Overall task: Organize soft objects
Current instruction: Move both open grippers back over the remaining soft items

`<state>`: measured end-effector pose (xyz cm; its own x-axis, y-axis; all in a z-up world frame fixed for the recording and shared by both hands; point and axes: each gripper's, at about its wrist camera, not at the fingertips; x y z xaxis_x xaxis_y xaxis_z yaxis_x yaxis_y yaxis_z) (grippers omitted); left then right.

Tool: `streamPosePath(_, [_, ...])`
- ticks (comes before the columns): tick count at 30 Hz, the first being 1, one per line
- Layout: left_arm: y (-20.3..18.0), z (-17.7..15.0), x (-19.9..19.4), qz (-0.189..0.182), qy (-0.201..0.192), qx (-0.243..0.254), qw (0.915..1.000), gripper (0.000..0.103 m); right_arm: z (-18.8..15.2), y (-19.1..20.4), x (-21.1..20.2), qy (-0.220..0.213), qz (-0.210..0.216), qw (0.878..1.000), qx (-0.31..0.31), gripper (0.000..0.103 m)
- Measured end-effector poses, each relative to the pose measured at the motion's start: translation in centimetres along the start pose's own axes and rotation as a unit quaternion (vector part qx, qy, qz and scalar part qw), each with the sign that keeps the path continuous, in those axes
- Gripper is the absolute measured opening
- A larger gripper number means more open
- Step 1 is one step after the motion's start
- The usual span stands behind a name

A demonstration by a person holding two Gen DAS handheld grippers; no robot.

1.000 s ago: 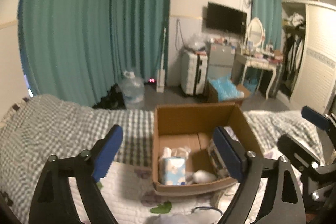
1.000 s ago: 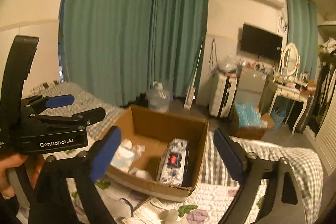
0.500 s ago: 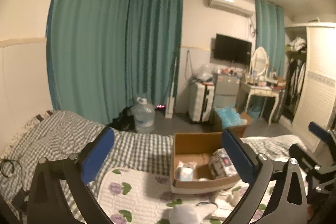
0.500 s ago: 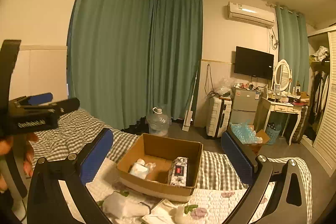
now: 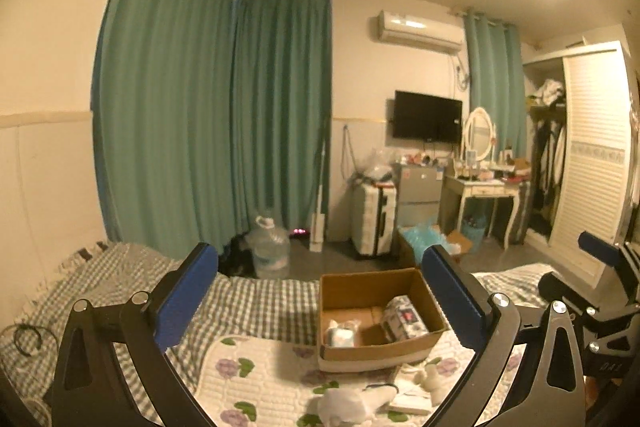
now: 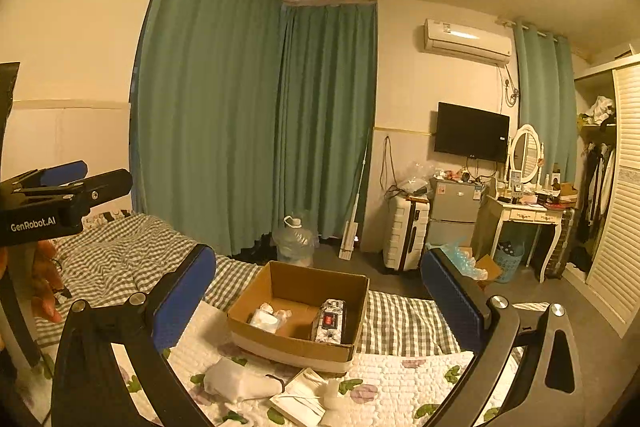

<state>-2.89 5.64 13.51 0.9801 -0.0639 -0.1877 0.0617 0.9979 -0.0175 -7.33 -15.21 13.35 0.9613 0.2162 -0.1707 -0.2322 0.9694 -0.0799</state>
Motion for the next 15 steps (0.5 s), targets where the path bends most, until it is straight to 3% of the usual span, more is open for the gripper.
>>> streamPosePath(8, [-1.1,-1.3,0.8,-0.013,-0.003,0.004,0.9999,0.103,-1.0,-0.7,0.1,-0.01,-0.02,1.0,0.01,0.103])
streamPosePath(15, [-1.7,-3.5,3.2,-0.011,0.017,0.009,0.9998,0.103,-3.3,-1.6,2.6,0.021,-0.02,0.999,0.019,0.103])
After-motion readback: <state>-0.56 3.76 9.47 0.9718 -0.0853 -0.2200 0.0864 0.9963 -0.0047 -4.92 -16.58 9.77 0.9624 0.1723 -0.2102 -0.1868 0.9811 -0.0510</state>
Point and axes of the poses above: each gripper's, at about its wrist camera, not at the fingertips, and x roughly the way its jaws point, y to its left, z to its top, and after that the axes turned 4 degrees about z, right-handed
